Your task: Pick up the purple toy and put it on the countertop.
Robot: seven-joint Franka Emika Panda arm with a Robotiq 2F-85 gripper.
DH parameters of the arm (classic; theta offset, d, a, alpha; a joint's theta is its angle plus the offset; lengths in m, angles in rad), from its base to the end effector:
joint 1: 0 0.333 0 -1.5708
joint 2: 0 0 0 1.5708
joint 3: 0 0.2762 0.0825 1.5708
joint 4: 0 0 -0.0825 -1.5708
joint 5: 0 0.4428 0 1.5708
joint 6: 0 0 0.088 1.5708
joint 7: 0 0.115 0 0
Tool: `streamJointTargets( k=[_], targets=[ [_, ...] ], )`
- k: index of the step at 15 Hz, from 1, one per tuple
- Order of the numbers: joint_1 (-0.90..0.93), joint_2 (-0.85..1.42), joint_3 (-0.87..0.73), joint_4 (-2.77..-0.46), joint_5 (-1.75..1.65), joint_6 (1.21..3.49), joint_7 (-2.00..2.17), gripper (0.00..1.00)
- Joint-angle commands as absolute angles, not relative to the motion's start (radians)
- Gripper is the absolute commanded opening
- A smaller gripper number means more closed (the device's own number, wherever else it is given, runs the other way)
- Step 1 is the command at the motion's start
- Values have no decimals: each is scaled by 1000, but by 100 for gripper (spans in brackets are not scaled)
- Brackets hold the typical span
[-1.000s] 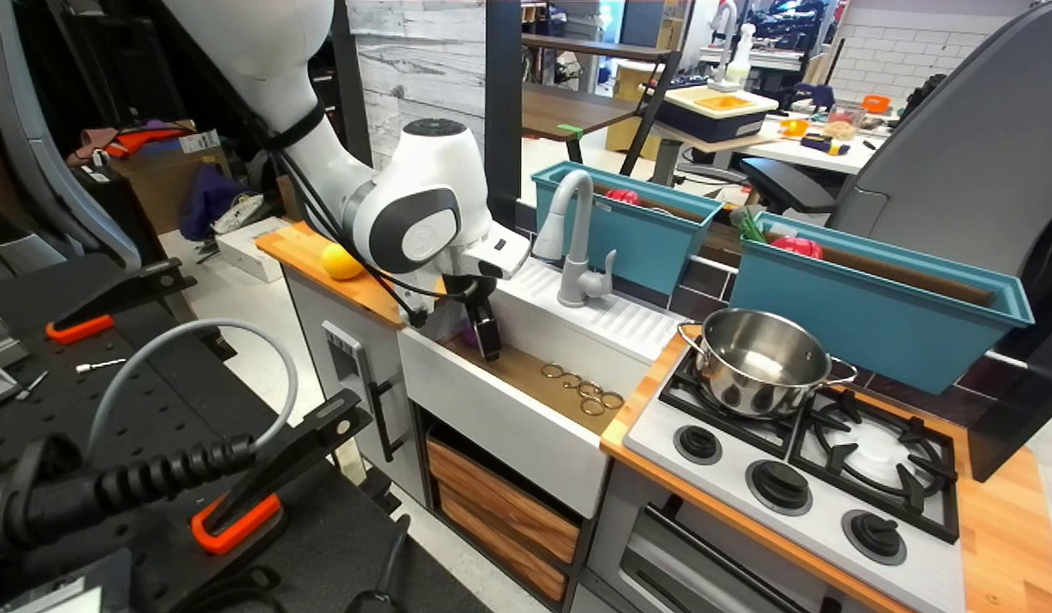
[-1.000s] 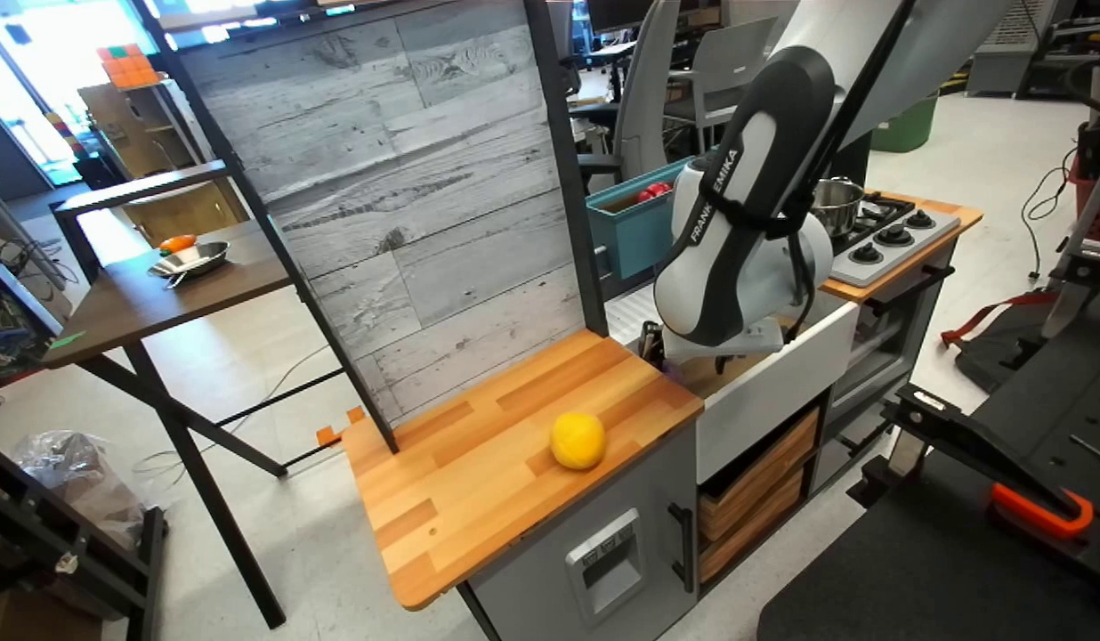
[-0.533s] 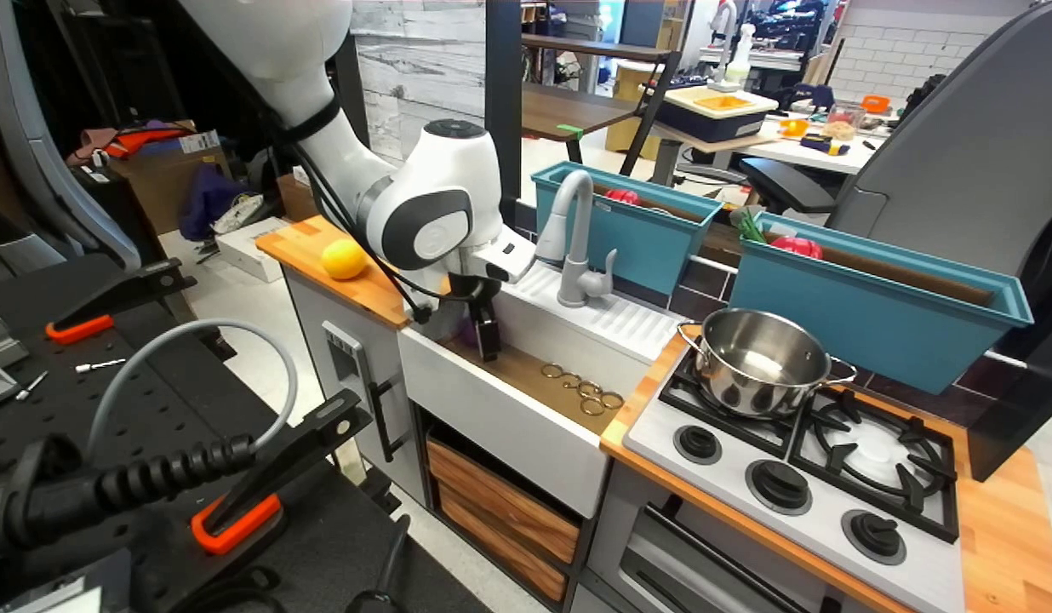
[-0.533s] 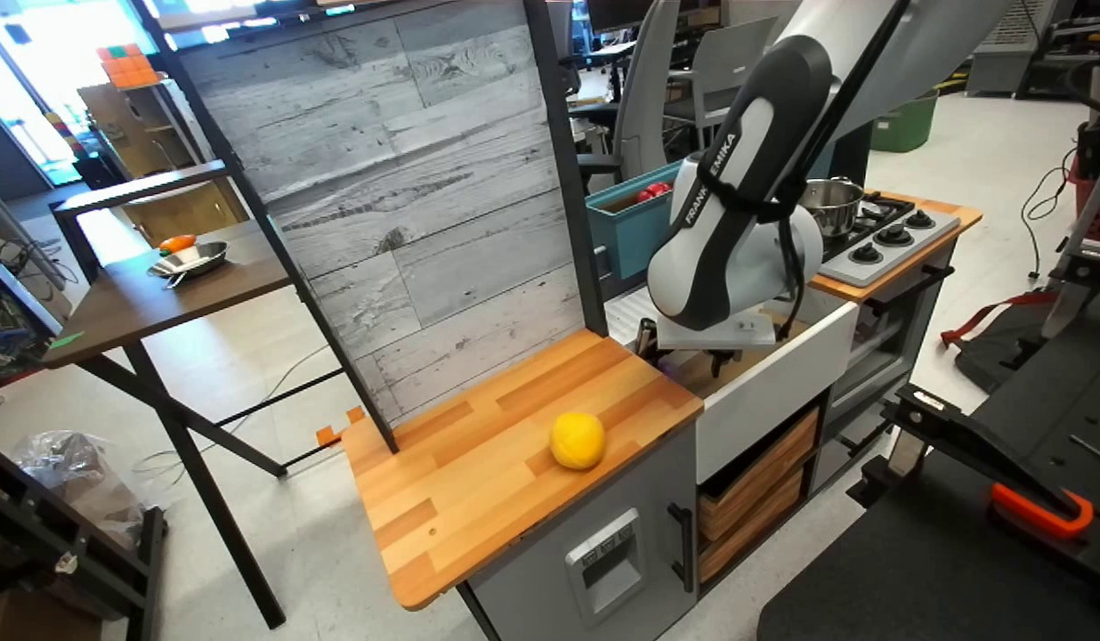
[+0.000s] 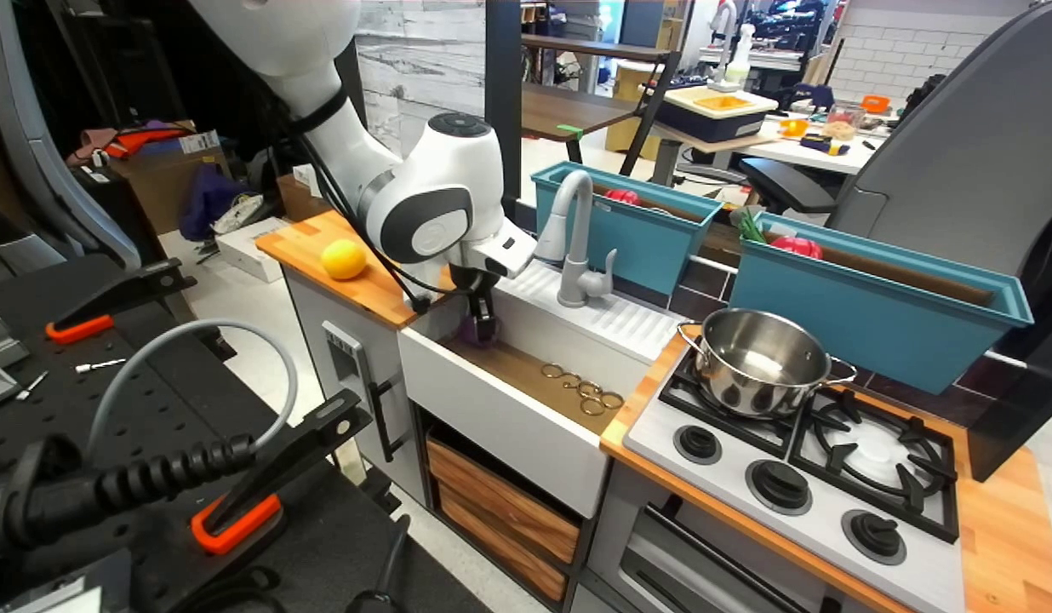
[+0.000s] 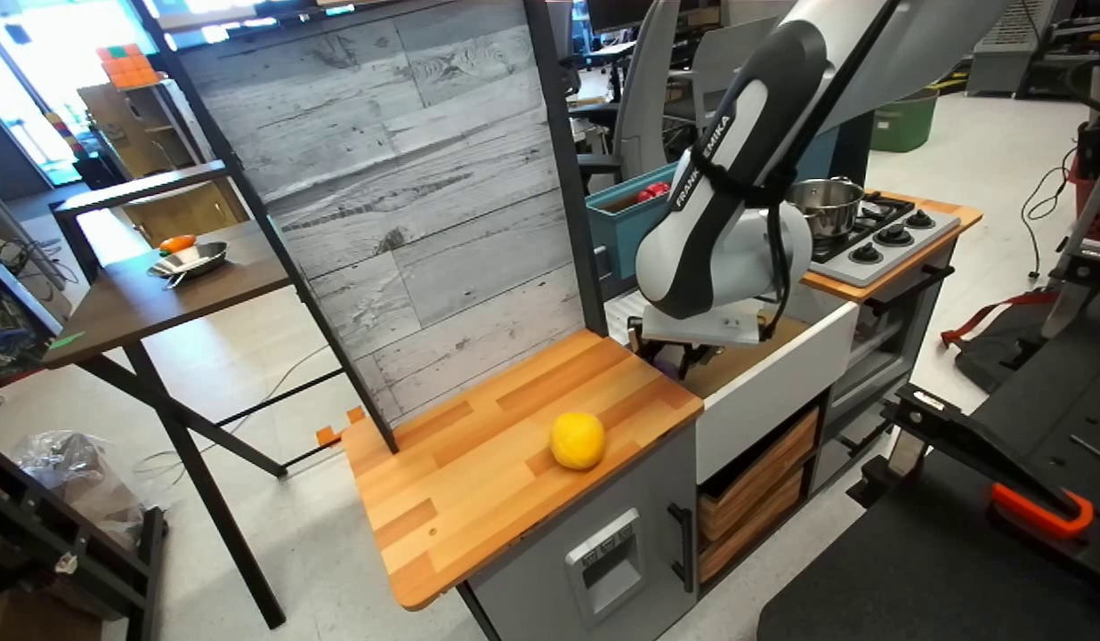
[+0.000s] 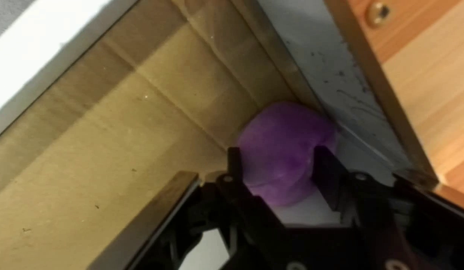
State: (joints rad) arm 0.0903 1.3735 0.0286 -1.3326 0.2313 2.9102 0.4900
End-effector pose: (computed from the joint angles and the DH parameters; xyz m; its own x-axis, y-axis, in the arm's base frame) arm 0.6537 0.0630 -0.1560 0.8051 -0.5838 0.1053 -0.5586 -0.8058 -0.1967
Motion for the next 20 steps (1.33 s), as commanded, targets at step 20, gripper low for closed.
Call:
streamJointTargets(
  k=[20],
  targets=[
    [-4,949,126,-1881,311,3060,420,3]
  ],
)
